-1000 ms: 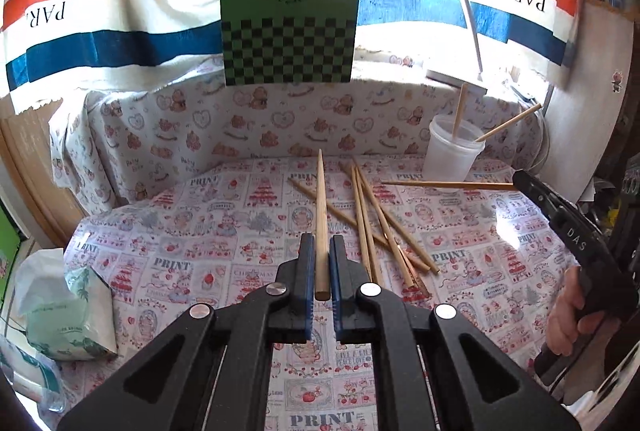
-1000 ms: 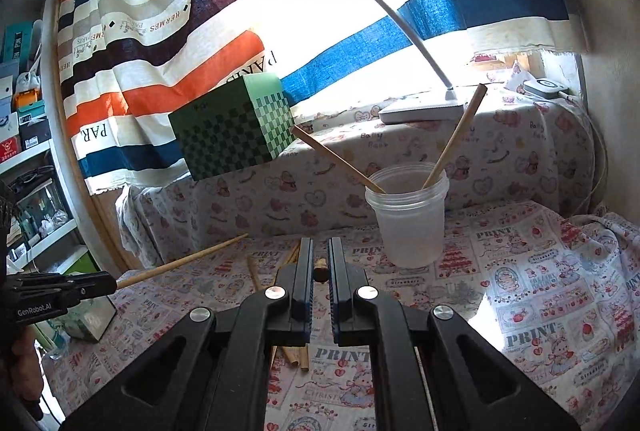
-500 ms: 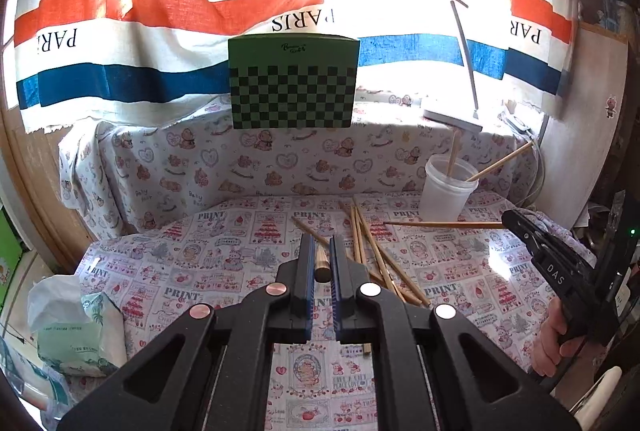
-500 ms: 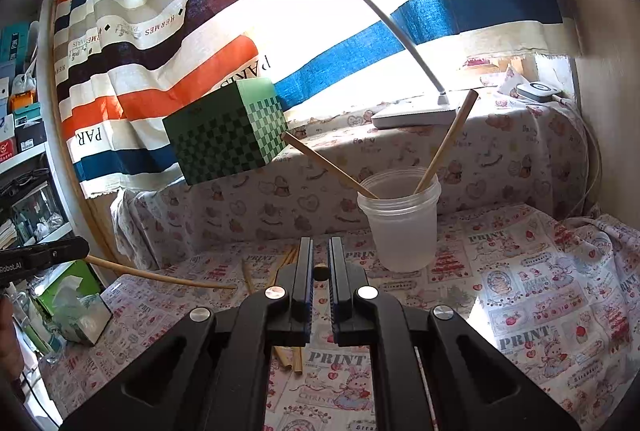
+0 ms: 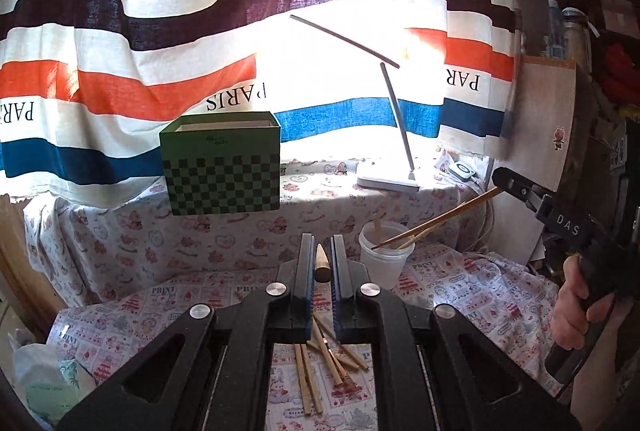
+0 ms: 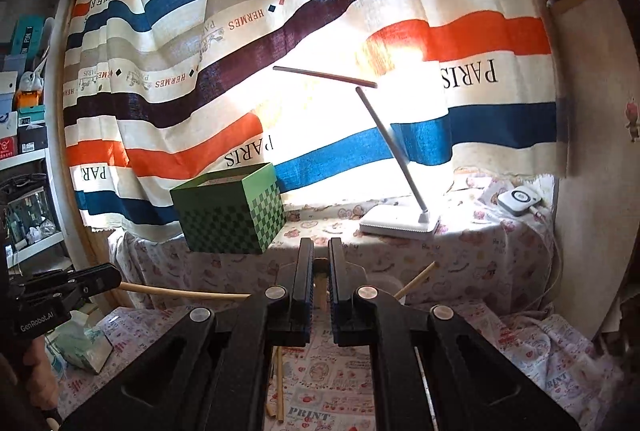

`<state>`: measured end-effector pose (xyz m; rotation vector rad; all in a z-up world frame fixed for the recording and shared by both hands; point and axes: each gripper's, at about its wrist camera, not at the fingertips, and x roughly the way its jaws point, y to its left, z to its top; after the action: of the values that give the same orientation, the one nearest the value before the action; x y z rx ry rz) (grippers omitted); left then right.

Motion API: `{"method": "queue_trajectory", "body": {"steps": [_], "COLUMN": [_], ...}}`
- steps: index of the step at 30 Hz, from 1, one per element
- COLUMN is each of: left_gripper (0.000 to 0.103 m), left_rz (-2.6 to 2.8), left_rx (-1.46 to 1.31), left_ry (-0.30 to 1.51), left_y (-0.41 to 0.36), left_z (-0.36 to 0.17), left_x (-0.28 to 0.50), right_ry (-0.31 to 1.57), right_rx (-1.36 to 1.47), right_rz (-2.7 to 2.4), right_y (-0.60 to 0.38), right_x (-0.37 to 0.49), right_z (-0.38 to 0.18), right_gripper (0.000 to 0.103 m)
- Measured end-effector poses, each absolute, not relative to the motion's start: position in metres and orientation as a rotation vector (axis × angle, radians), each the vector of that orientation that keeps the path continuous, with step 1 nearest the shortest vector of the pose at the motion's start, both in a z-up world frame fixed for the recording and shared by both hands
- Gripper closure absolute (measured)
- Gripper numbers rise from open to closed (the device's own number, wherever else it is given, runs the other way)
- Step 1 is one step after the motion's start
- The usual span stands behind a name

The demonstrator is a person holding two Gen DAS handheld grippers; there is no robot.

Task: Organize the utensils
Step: 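Carry both held chopsticks up over the clear cup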

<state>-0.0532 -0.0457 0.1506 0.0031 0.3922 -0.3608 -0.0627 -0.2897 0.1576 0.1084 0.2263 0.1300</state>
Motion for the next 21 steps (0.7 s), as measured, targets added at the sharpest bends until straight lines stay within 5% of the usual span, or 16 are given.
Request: {"method": "queue_trajectory", "body": {"steps": [9,21], "left_gripper": [0.097,0.097], "left_rz": [-0.431,-0.494], "left_rx": [-0.010,0.099], "left_ry": [0.385,0.486], "left_y": [-0.083,-0.140], "left_z": [0.173,0.137], "left_x": [-0.022,0.021], "right_ry": [0.222,0.335], "right_rx": [0.118,0.183], "right_rz": [0.078,0.045], "right_y": [-0.303,-0.329], "right_x": [-0.039,0.016], "right_z": [0.191,0.136], "right_gripper": [0.096,0.096]}}
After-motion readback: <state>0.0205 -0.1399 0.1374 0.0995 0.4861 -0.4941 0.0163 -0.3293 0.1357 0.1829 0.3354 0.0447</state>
